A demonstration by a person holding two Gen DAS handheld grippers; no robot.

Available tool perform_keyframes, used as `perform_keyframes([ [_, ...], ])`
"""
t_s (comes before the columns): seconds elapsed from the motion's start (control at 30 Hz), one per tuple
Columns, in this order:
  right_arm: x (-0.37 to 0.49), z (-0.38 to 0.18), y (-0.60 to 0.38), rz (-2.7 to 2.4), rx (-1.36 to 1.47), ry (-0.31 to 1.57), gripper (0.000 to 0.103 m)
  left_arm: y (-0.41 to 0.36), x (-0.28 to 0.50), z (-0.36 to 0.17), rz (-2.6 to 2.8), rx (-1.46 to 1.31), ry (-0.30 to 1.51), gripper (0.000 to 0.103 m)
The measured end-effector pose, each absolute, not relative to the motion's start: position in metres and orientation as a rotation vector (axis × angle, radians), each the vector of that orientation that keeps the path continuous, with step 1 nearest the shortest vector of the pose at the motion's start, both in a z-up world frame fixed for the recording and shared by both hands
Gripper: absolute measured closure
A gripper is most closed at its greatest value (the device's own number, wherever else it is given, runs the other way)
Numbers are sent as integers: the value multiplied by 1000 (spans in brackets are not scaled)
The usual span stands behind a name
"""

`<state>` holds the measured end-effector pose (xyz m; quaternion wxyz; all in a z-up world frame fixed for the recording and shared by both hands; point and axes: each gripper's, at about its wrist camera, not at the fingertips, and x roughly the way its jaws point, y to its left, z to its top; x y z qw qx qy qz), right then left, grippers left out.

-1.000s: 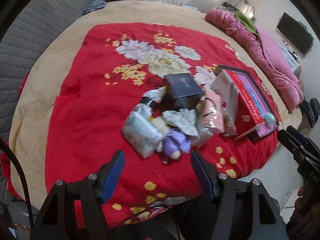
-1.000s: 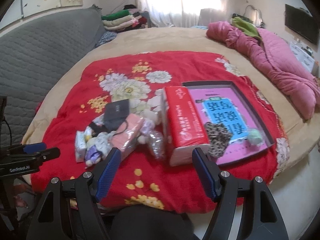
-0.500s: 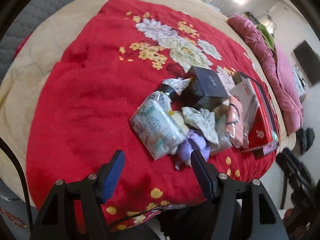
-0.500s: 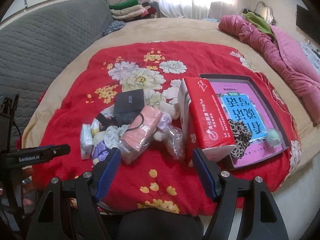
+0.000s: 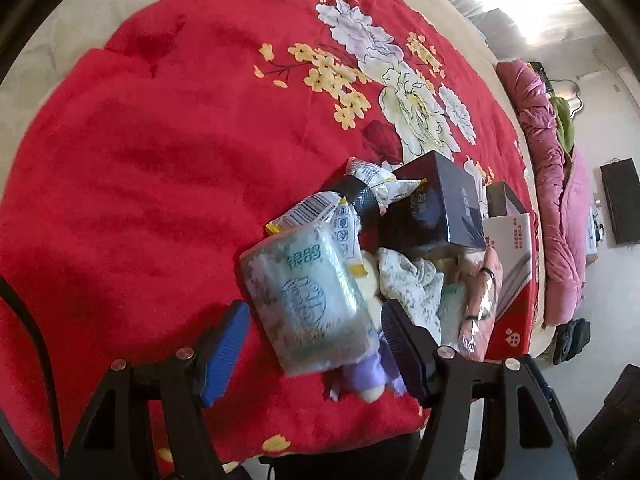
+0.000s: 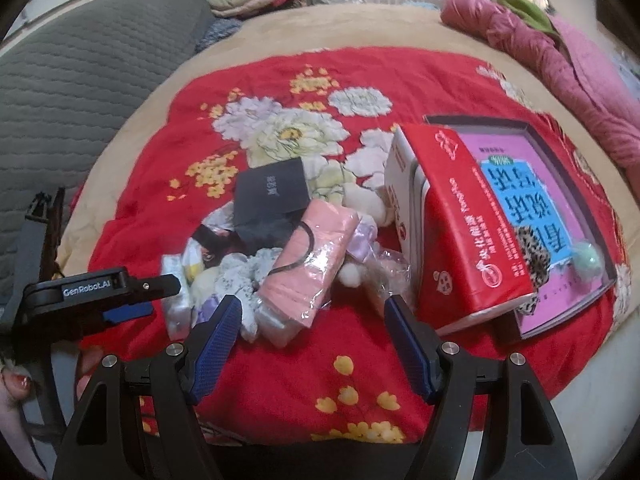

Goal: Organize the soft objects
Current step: 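Grasp the Flower tissue pack with the left tool while the right tool grasps the pink packet, then lift and carry both held items toward the pink book box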

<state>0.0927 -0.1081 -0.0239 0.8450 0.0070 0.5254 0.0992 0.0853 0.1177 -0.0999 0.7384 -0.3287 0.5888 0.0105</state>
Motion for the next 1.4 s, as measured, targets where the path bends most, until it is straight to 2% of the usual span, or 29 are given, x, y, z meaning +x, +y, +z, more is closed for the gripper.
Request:
perform_keyframes([
  [0.5,130,-62,-80,110,-21,1178,28,124,92,-125,39,-824,1308,37],
  [0.57,132,-68,-77,96,-37,1185,36,124,92,-127,37,-834,1308,39],
  [0.63,134,-74,-79,88,-33,1199,53,124,91,-129,35,-843,1308,40],
  [0.8,131,-74,-96,83,35,1181,59,124,90,-130,22,-856,1292,46],
  [1.17,120,-54,-122,101,98,1140,61,124,85,-125,-13,-828,1268,54],
  [1.4,112,-38,-123,127,88,1105,61,126,79,-103,-27,-771,1218,54],
])
